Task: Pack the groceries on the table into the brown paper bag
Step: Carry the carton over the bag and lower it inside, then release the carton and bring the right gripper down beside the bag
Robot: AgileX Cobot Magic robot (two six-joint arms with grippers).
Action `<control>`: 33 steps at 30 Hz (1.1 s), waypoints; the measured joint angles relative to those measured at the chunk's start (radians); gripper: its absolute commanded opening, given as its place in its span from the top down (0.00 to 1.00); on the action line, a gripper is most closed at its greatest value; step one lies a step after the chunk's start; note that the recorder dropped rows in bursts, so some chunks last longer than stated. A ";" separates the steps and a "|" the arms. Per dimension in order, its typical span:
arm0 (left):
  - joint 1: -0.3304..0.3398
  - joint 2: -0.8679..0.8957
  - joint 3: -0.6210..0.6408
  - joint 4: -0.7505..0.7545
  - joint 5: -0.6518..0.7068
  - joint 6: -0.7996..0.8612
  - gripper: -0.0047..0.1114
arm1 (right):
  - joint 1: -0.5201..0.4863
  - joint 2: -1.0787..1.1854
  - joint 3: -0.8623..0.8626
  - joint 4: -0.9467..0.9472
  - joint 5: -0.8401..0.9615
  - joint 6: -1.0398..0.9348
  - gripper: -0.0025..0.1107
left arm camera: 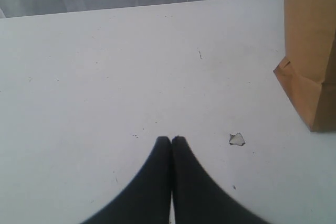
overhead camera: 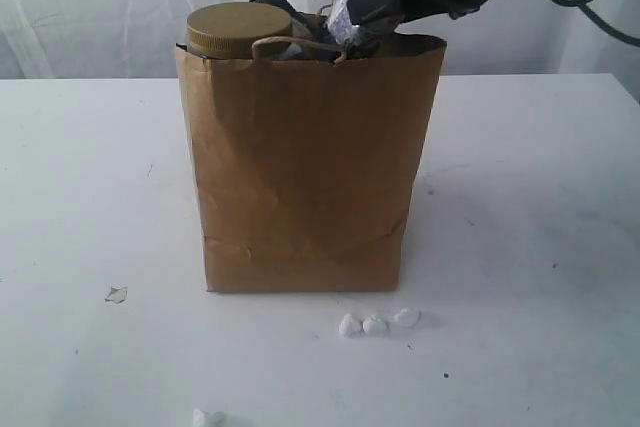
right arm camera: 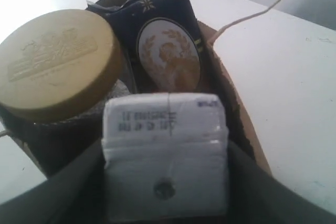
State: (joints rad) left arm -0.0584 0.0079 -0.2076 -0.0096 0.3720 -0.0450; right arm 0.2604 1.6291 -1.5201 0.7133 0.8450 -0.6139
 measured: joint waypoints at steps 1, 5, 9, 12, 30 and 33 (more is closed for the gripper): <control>0.000 0.000 0.000 0.000 0.000 0.000 0.96 | 0.000 0.000 -0.002 0.002 0.000 0.000 0.45; 0.000 0.000 0.000 0.000 0.000 0.000 0.96 | 0.000 -0.002 -0.002 0.006 0.000 0.000 0.45; 0.000 0.000 0.000 0.000 0.000 0.000 0.96 | 0.000 -0.002 -0.002 0.006 0.006 0.000 0.45; 0.000 0.000 0.000 0.000 0.000 0.000 0.96 | 0.000 -0.002 -0.002 0.006 0.010 0.000 0.45; 0.000 0.000 0.000 0.000 0.000 0.000 0.96 | 0.000 -0.290 -0.002 -0.840 0.218 0.230 0.76; 0.000 0.000 0.000 0.000 0.000 0.000 0.96 | 0.000 -0.335 -0.002 -1.012 0.319 0.389 0.88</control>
State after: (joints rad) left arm -0.0584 0.0079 -0.2076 -0.0096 0.3720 -0.0450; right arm 0.2604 1.2943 -1.5219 -0.2986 1.1635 -0.2250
